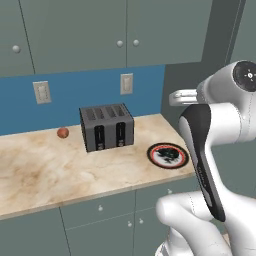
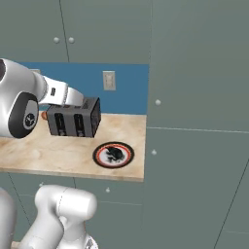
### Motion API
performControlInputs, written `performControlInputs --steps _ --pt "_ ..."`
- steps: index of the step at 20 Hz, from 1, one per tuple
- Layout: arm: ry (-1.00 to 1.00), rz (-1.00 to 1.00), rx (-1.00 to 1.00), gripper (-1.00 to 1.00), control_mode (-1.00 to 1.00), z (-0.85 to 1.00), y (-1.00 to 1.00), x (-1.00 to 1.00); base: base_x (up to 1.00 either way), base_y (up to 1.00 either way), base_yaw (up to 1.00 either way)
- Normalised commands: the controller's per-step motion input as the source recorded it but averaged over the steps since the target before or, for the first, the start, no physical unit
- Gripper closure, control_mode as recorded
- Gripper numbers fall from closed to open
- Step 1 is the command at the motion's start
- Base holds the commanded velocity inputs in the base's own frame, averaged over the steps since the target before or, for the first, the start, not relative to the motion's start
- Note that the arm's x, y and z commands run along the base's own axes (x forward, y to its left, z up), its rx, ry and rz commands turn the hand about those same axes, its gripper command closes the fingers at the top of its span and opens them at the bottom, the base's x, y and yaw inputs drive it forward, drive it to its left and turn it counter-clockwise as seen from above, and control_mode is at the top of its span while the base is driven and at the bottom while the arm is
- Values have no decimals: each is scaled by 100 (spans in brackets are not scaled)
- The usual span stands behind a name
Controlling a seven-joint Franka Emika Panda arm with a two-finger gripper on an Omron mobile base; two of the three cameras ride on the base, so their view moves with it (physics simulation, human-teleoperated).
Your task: Pick the eggplant from the counter and place it in the microwave. Then turn on the microwave.
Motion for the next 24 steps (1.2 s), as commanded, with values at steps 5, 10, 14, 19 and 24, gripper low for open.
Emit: performControlInputs --steps 5,10,14,19,24 --pt "0 0 0 -100 100 0 0 0 1 7 0" --pt "0 -1 0 -100 -100 0 0 0 0 0 0" --pt "8 3 0 -100 -100 -8 0 2 0 0 0" --pt "15 11 1 -100 -100 -14 0 17 0 0 0" --pt "7 8 0 -100 -100 -12 0 19 0 0 0"
